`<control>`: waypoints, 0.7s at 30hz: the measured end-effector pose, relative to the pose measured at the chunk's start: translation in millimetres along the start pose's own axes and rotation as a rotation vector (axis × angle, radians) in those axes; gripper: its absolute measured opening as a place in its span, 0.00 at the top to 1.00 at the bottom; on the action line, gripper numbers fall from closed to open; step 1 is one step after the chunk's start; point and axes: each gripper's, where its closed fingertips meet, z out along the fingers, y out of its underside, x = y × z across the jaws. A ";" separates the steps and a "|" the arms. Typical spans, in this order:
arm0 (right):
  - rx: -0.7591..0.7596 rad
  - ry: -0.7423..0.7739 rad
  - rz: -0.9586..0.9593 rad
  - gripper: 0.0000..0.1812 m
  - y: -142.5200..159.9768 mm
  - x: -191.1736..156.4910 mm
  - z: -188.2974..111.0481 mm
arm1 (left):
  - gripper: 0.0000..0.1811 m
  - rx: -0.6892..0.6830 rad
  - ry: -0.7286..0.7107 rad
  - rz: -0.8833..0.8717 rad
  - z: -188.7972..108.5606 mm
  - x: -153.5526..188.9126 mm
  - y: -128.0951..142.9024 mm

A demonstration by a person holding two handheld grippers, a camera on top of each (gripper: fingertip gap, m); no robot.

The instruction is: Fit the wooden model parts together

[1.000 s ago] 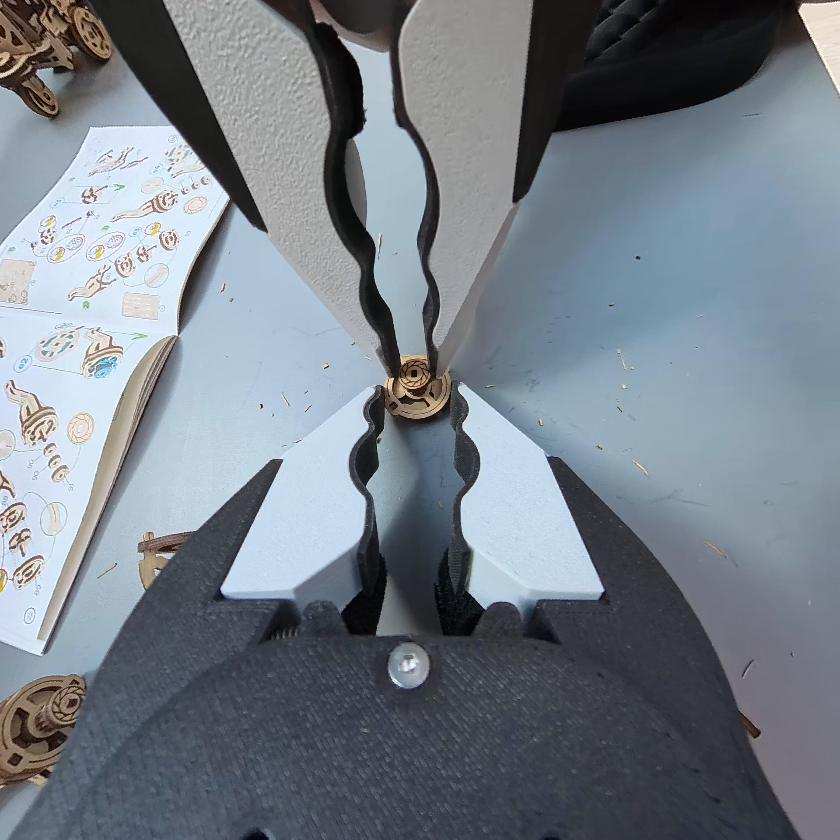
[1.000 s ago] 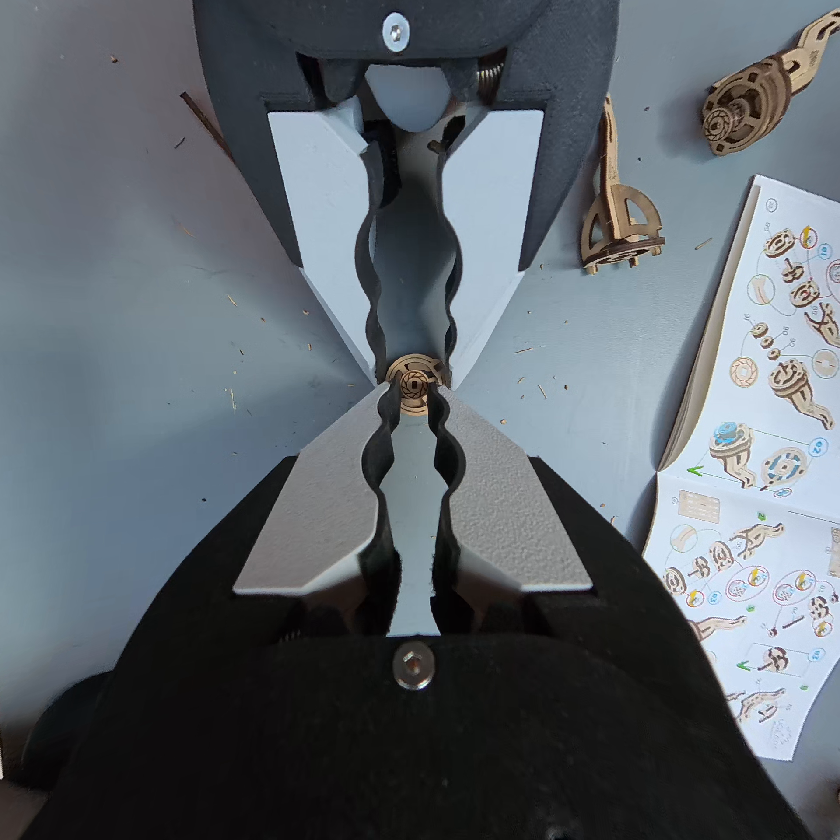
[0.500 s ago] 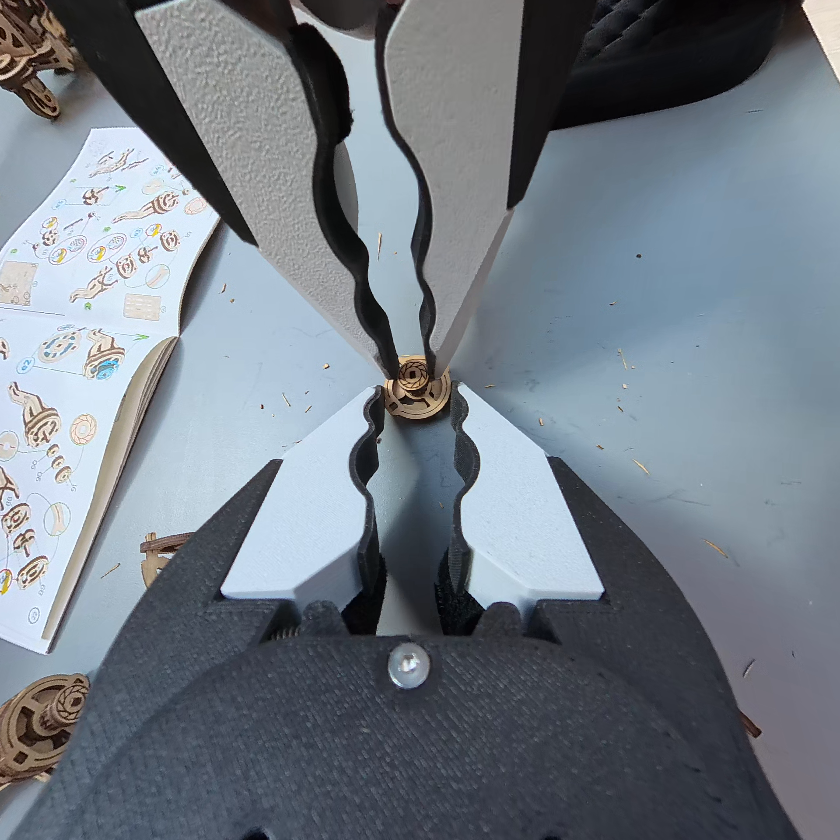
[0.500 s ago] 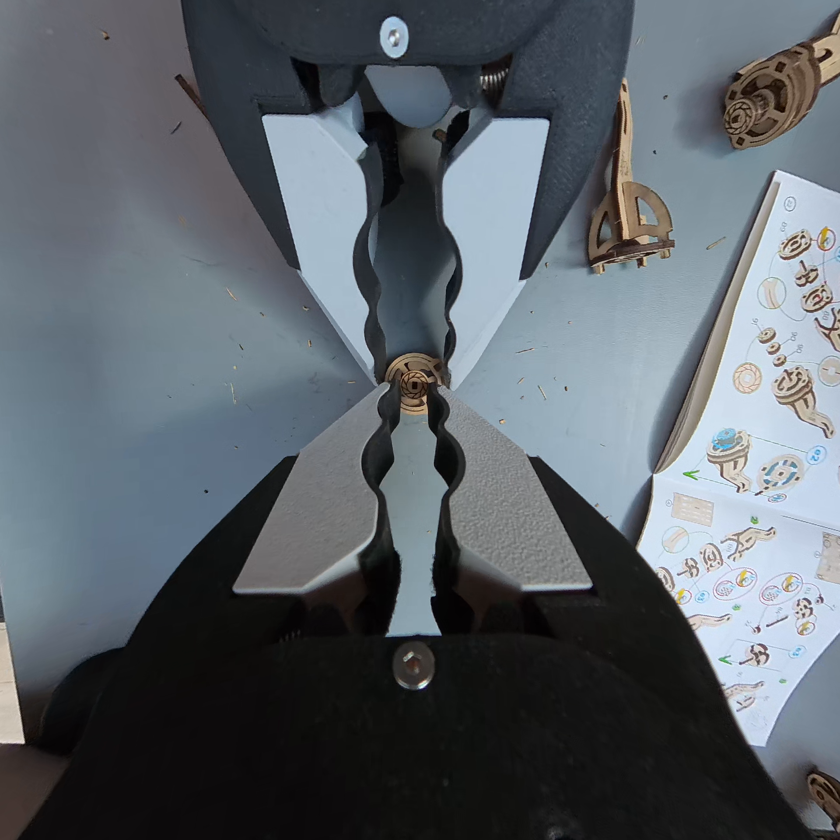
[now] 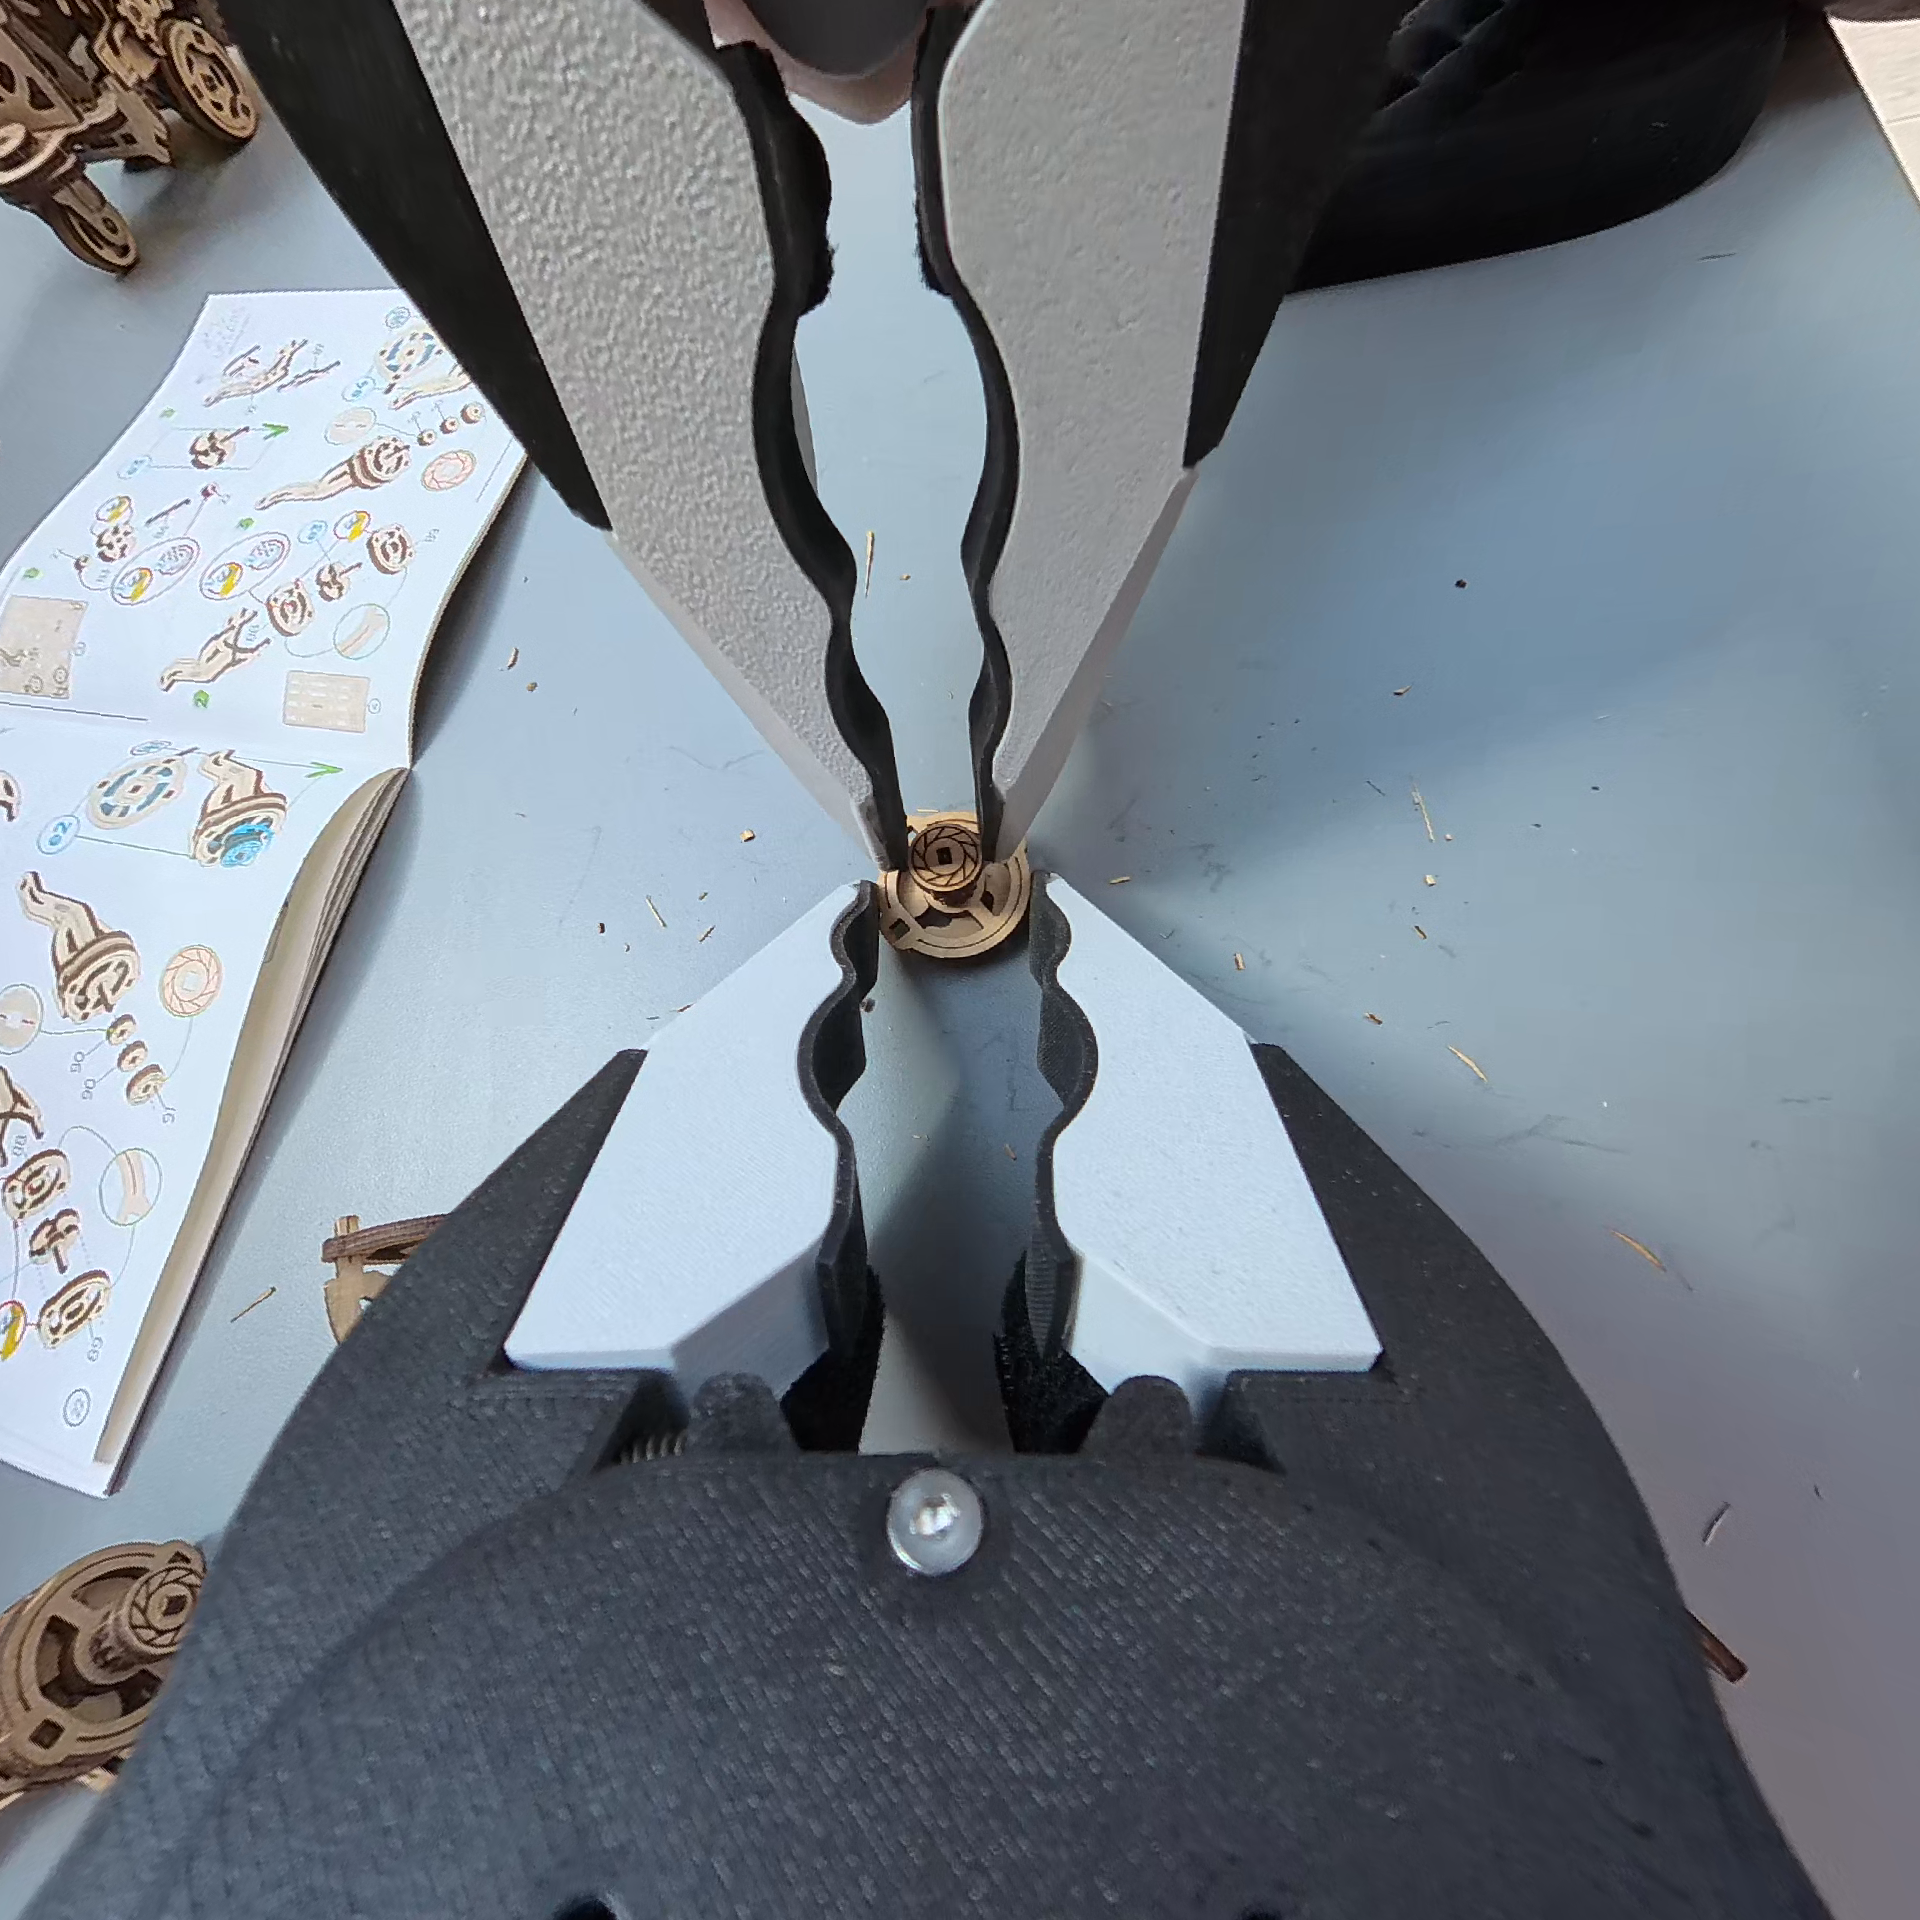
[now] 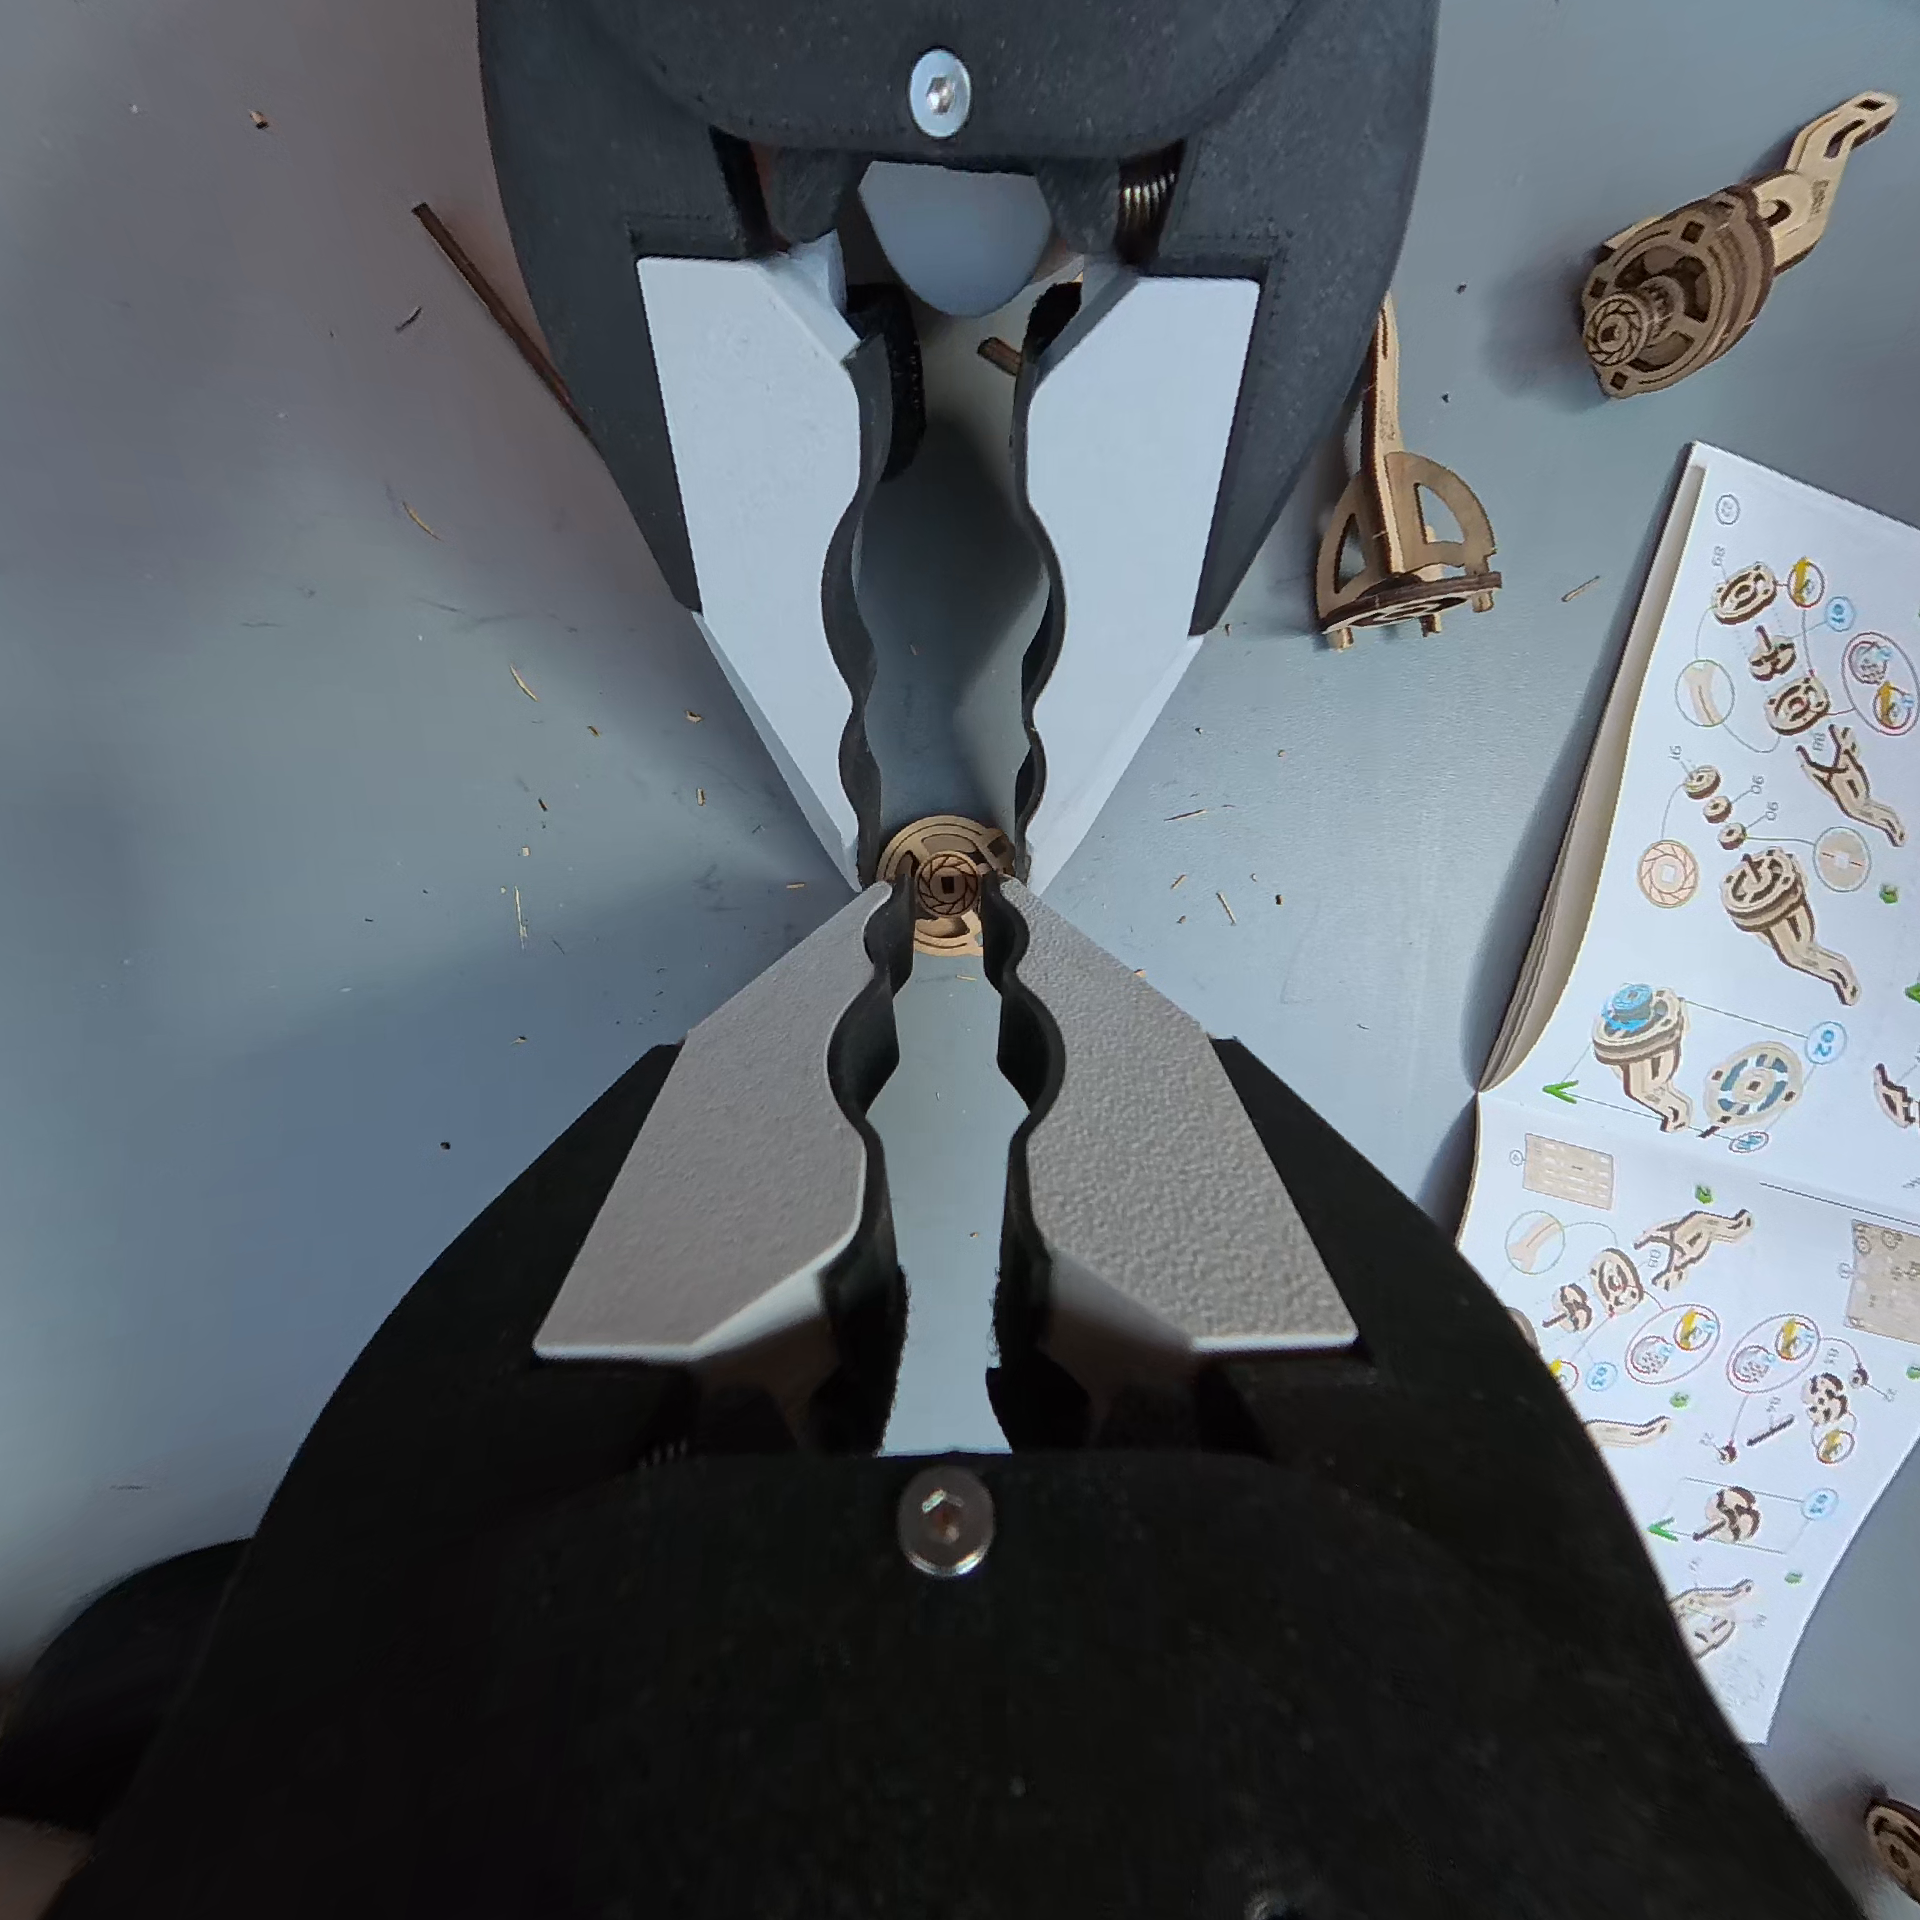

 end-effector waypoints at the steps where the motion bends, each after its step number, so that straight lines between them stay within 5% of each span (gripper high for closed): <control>1: 0.001 -0.002 0.002 0.93 0.2 -0.2 0.0 | 0.85 0.000 -0.001 0.001 0.0 0.0 0.0; 16: 0.073 -0.036 0.036 0.91 -2.8 1.2 -2.0 | 0.85 0.000 -0.011 0.005 -0.9 -1.7 0.8; 21: 0.225 -0.108 0.192 0.89 -8.4 10.4 -10.5 | 0.85 0.004 -0.016 0.010 -1.9 -2.1 1.4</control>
